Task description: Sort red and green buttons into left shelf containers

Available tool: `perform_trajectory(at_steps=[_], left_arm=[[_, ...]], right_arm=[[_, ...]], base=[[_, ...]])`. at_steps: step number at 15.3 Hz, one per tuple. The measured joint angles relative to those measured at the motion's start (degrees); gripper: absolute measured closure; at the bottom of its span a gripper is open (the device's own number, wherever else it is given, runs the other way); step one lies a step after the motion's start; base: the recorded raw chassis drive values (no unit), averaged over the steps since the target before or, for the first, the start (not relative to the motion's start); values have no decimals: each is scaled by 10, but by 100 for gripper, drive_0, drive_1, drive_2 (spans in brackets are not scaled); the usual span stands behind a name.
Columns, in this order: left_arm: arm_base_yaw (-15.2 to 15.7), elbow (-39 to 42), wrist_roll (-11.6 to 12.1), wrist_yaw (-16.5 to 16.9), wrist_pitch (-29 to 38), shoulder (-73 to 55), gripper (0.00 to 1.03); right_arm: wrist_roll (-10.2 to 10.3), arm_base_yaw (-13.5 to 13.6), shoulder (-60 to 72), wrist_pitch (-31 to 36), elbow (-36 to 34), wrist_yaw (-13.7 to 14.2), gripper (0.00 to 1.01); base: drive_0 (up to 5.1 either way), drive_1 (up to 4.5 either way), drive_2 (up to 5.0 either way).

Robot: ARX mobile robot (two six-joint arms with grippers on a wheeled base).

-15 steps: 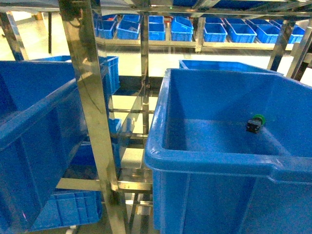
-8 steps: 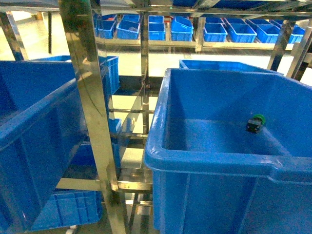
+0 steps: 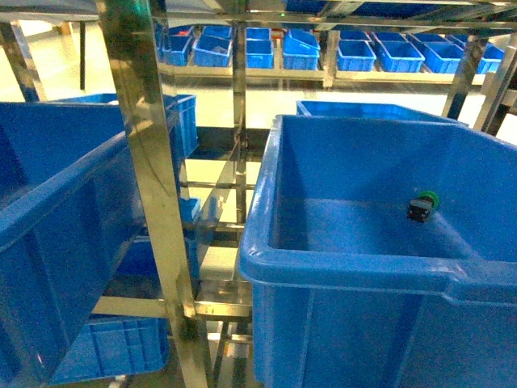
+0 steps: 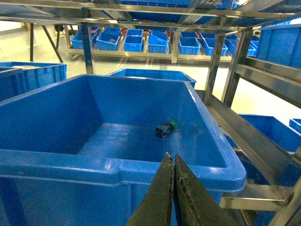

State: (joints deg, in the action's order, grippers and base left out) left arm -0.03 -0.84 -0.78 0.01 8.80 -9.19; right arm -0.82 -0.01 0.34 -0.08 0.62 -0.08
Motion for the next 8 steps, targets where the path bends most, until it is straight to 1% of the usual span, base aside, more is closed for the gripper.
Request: perform_trajectory(at_steps=[1, 2, 3, 4, 8], left_arm=[[0, 0, 0, 4, -89, 61, 101], [0, 0, 1, 0, -79, 87, 101], [0, 0, 2, 1, -96, 87, 101], [0, 0, 2, 0, -91, 87, 94], [0, 0, 2, 0, -90, 87, 38]], right_arm=[[0, 0, 0, -3, 0, 0, 99], [0, 0, 0, 0, 0, 0, 99], [0, 0, 0, -1, 0, -1, 99], [0, 0, 0, -1, 0, 0, 91], [0, 0, 0, -1, 0, 0, 34]], base=[[0, 0, 0], [0, 0, 0], [0, 0, 0], [0, 0, 0], [0, 0, 0]])
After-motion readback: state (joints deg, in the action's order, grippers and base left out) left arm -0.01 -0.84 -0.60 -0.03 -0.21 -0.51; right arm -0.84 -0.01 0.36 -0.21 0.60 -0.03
